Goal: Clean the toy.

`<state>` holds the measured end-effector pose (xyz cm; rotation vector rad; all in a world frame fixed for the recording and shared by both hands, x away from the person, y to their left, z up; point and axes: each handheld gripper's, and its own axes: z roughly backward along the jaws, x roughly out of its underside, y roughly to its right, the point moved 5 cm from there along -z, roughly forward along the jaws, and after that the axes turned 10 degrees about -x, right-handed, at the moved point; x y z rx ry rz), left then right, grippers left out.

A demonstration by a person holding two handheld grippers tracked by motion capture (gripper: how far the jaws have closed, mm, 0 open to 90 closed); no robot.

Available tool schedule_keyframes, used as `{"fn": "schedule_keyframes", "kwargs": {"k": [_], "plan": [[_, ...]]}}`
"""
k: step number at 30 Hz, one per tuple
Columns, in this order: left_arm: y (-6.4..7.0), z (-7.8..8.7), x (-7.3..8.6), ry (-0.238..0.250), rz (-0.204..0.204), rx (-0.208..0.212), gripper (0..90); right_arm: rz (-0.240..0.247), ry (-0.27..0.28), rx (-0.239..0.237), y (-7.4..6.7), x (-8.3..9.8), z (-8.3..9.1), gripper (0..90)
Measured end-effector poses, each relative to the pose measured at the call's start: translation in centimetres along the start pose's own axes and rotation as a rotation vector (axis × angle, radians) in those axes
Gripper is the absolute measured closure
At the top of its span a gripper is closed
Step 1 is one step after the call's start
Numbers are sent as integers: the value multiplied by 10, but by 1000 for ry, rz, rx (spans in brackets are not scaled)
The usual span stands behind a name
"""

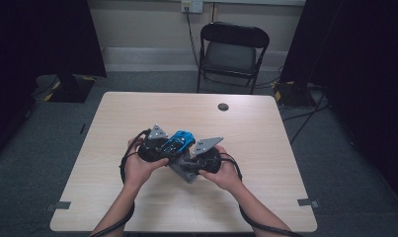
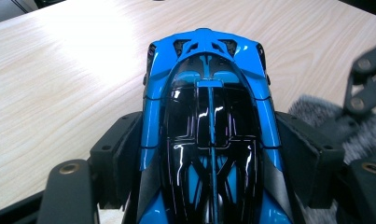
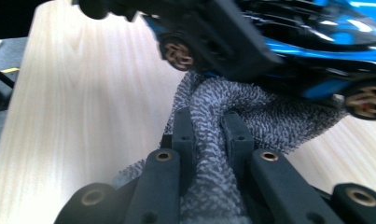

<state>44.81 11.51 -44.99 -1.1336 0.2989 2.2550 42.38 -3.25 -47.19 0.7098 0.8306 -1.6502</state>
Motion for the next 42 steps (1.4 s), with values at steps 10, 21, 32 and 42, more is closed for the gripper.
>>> {"fn": "schedule_keyframes", "kwargs": {"k": [10, 21, 32, 42], "plan": [[-3, 0, 1, -1, 15, -3, 279, 33, -2, -49, -14, -5, -17, 783], [-7, 4, 0, 13, 34, -10, 279, 65, -46, -99, -25, -1, -27, 782], [-7, 7, -1, 22, 41, -6, 279, 22, -64, -16, -4, 16, 2, 780], [-3, 6, -2, 17, 24, 0, 279, -59, -46, 75, 23, 33, 34, 780]]}}
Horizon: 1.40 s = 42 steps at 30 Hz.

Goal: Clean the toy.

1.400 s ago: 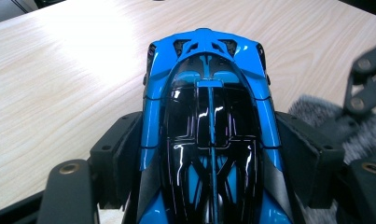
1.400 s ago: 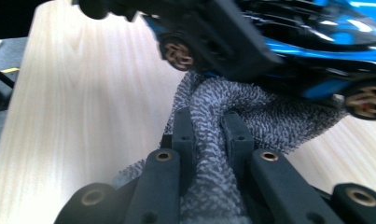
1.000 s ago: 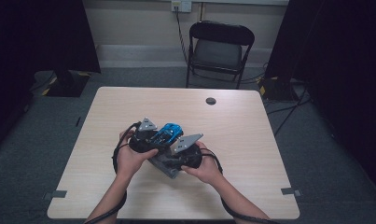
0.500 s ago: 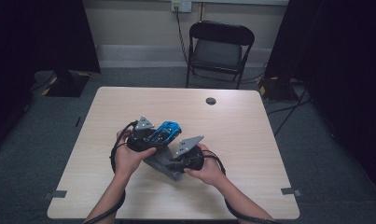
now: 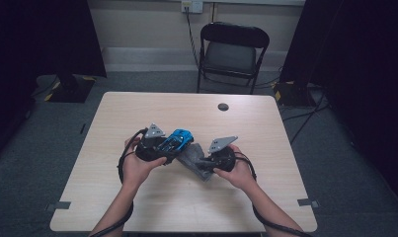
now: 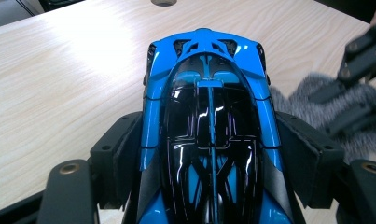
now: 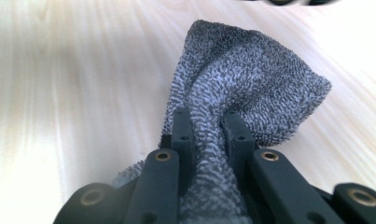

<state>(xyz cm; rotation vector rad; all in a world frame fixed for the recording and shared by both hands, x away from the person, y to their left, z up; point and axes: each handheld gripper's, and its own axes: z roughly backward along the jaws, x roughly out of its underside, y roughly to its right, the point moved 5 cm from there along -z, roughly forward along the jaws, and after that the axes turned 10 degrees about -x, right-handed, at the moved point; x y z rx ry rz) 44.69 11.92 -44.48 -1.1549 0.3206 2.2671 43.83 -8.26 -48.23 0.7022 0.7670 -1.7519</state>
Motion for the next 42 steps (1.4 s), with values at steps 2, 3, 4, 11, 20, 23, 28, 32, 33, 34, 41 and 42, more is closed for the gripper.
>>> {"fn": "schedule_keyframes", "kwargs": {"k": [2, 3, 4, 11, 20, 23, 28, 32, 33, 34, 41, 42], "plan": [[1, -1, 0, -4, -3, -1, 279, -9, 6, 19, 5, 1, 5, 780], [2, -1, 0, -4, -4, 4, 279, -16, 7, 32, 7, 1, 8, 780], [2, -1, 0, -4, -4, 4, 279, -22, 10, 43, 10, 1, 10, 780], [11, -3, -4, -2, -20, 24, 278, -55, 46, 76, 22, -5, 19, 779], [11, -11, -6, -9, -12, 40, 279, -7, 70, 39, 11, -19, 8, 779], [13, -14, -7, -16, -17, 41, 279, -2, 72, 28, 9, -19, 7, 780], [13, -21, -8, -27, -18, 44, 279, 19, 66, 3, 3, -16, 0, 779], [14, -23, -10, -29, -8, 47, 279, 41, 75, -34, -6, -17, -6, 779], [15, -24, -10, -32, -4, 46, 279, 47, 74, -43, -8, -17, -8, 779], [15, -25, -11, -31, -6, 47, 279, 52, 74, -48, -10, -18, -10, 779], [15, -29, -11, -22, 28, 51, 279, 81, 76, -100, -24, -20, -22, 780], [15, -29, -11, -22, 28, 51, 279, 81, 76, -100, -24, -20, -22, 780]]}}
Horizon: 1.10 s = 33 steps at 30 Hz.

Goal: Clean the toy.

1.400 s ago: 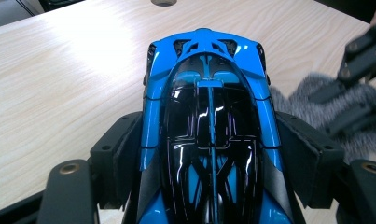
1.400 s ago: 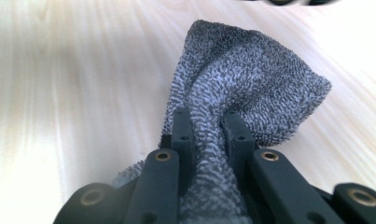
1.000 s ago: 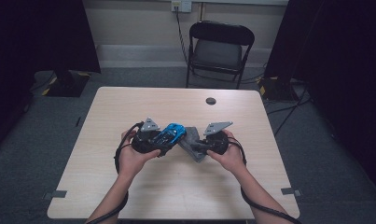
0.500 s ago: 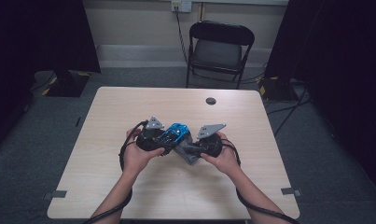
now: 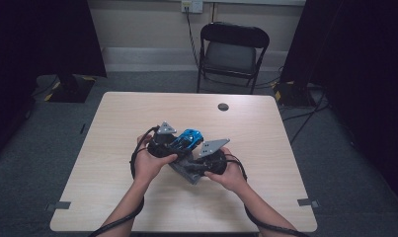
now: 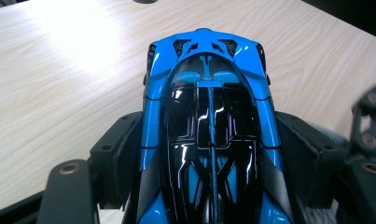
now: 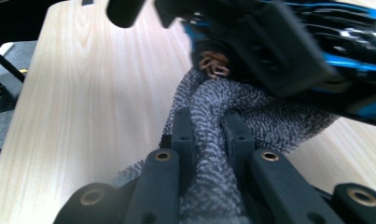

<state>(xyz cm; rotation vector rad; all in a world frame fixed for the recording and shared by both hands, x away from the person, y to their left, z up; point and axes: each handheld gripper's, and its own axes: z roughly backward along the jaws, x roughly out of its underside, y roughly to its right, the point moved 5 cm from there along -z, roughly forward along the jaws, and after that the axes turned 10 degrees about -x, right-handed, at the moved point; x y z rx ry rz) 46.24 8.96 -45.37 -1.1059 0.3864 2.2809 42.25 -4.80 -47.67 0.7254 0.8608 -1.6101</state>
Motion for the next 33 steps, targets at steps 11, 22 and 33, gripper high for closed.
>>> {"fn": "schedule_keyframes", "kwargs": {"k": [11, 22, 33], "plan": [[-6, 10, -6, 28, 10, -30, 279, 53, -55, -57, -22, 13, -2, 779], [5, 21, 9, 14, -36, -31, 279, -97, -56, 222, 43, 42, 65, 777], [18, 9, 7, 5, -45, 3, 279, -32, -9, 142, 23, 18, 39, 776]]}}
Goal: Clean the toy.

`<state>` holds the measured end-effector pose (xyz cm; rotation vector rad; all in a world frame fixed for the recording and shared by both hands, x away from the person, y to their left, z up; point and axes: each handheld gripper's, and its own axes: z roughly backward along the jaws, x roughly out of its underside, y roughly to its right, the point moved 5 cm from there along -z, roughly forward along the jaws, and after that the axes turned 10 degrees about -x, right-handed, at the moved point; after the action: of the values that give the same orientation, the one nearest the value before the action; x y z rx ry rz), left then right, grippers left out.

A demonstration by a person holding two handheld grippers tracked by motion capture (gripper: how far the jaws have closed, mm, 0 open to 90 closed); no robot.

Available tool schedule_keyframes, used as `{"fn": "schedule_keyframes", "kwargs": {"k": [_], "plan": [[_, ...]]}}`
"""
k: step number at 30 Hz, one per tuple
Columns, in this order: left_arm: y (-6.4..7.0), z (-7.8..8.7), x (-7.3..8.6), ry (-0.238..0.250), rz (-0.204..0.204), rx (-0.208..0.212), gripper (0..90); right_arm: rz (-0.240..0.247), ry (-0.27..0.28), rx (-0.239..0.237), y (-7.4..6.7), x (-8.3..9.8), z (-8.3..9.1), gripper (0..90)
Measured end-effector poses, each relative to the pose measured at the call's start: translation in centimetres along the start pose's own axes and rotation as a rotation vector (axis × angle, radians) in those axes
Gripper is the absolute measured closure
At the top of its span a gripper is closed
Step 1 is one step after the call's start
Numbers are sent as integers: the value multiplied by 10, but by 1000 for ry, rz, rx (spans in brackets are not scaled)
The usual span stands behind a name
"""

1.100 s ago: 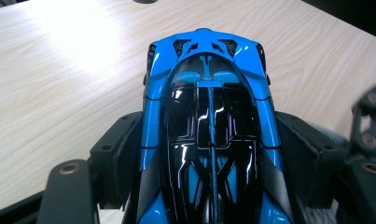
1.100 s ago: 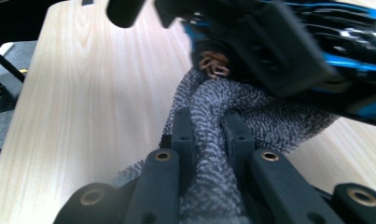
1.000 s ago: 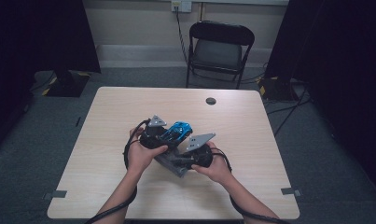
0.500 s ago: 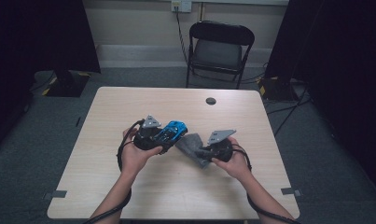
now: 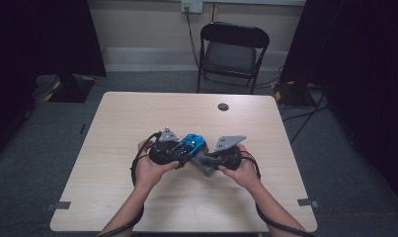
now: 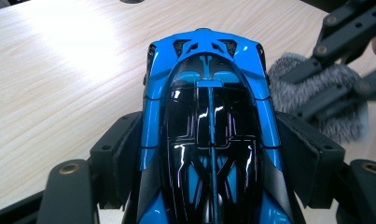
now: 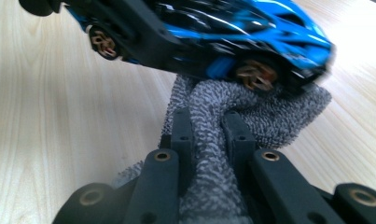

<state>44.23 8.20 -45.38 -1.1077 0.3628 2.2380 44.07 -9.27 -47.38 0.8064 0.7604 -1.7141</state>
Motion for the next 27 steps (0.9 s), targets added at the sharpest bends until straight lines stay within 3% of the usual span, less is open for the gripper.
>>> {"fn": "schedule_keyframes", "kwargs": {"k": [22, 27], "plan": [[-4, -15, -5, -2, 39, -5, 279, 46, -4, -123, -31, -6, -29, 774], [-14, -14, -8, 6, 49, -32, 278, 79, -35, -177, -43, -1, -33, 771]]}}
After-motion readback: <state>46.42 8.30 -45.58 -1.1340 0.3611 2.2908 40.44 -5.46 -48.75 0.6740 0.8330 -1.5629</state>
